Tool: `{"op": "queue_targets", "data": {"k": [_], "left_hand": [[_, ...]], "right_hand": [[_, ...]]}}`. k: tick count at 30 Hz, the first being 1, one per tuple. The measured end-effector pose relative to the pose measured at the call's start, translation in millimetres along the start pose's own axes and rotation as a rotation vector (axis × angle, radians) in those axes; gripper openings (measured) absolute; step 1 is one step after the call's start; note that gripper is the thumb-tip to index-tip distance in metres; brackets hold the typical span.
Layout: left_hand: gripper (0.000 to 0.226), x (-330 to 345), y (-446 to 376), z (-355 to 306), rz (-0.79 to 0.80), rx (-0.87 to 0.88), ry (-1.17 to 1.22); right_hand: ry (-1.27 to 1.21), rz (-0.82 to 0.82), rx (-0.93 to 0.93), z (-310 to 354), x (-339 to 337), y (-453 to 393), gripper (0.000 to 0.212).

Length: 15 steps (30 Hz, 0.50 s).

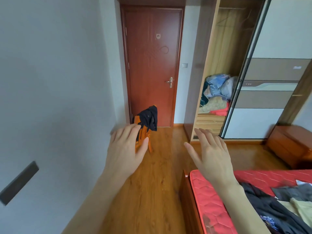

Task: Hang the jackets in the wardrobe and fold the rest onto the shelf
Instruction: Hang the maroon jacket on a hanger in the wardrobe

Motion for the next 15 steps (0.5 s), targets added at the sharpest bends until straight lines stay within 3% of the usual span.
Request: {"op": "queue_targets", "data": {"k": [15], "left_hand": [[0.050, 221.2, -179.8, -28.8, 0.063, 0.170, 0.157]], "right_hand": [[0.099, 0.010, 0.142, -113.6, 135.9, -157.4, 0.069]]}}
Point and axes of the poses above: each hand's wrist, its own y-axis away from the middle knuckle, its own x-axis out of the palm, z = x × y, the point moved 9 cm from there along -y, towards the middle knuckle, and after that the axes turned 2 degrees about -z, right-handed, at the moved point
